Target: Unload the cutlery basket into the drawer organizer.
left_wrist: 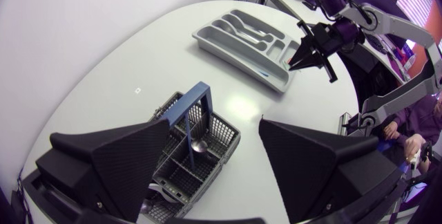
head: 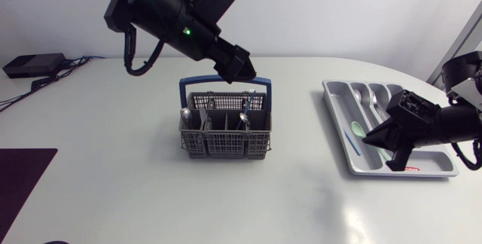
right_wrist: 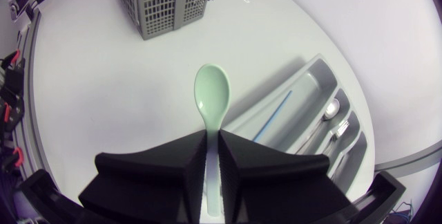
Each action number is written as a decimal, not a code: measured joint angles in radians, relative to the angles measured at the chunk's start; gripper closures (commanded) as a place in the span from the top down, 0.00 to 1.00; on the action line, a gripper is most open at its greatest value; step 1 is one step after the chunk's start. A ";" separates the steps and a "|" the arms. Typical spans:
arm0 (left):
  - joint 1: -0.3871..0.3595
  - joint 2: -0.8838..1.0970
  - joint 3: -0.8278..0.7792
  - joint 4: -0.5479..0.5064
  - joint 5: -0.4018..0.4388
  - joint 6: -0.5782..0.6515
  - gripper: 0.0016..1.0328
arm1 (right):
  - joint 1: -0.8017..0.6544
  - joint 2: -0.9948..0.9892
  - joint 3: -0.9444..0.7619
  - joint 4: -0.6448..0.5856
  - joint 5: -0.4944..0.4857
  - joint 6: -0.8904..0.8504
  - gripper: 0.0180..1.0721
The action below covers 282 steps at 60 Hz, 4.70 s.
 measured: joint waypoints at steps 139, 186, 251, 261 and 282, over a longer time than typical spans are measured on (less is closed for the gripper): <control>0.022 0.210 -0.127 0.051 0.027 -0.328 0.57 | 0.088 -0.345 -0.155 0.000 0.087 -0.051 0.68; -0.002 0.274 -0.100 0.184 -0.024 -0.407 0.24 | 0.195 -0.394 -0.253 0.046 0.087 0.057 0.68; -0.011 0.220 -0.102 0.100 -0.086 -0.424 0.39 | 0.196 -0.396 -0.286 0.073 0.105 0.061 0.68; -0.011 0.213 -0.107 0.095 -0.082 -0.424 0.39 | 0.196 -0.399 -0.286 0.073 0.107 0.061 0.68; -0.036 0.213 -0.112 0.069 -0.066 -0.412 0.38 | 0.196 -0.405 -0.293 0.073 0.113 0.060 0.68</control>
